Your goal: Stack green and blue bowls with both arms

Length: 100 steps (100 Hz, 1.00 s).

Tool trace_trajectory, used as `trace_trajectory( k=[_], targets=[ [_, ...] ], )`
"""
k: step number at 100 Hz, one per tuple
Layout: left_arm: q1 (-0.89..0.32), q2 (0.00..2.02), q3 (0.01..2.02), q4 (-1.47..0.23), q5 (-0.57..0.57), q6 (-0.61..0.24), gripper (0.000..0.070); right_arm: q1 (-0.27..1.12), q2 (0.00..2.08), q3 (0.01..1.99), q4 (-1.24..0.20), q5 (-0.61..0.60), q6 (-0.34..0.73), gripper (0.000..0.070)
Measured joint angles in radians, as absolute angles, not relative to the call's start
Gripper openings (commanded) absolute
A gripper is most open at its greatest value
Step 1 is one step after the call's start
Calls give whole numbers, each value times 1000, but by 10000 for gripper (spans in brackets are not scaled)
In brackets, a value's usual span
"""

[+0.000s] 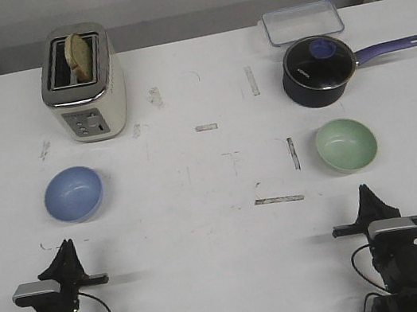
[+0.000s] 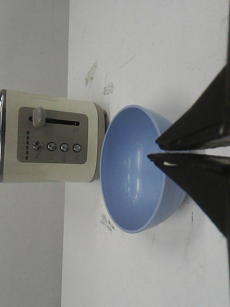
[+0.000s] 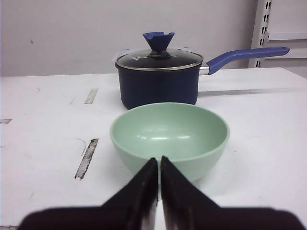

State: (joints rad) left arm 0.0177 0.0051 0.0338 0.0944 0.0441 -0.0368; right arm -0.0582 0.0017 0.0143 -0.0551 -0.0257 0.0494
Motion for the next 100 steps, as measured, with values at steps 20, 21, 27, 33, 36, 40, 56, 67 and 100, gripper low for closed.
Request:
trace_trajectory(
  k=[20,21,27,33,36,40,56,67,100],
  targets=[
    [18,5,34,94,44,-37,1,-58,2,14,-55,-26,49,0],
    [18,5,34,94,44,-37,1,-58,2,14,-55,-26,49,0],
    [18,5,34,94,44,-37,1,-58,2,14,-55,-26,49,0],
    [18,5,34,94,44,-36,1,-58,2,14,-55,-26,49,0],
    [18,5,34,95,44,-37,1,-58,2,14,-55,-26,49,0],
    [18,5,34,95,44,-38,1,-58,2,14,-55,-26,49,0],
    [18,5,34,95,44,-40,1,-58,2,14,-55,-26,49,0],
    [18,5,34,95,44,-41,1,-58,2,14,-55,-26,49,0],
    [18,5,34,95,44,-43,1,-58,2,14,-17,-21,49,0]
  ],
)
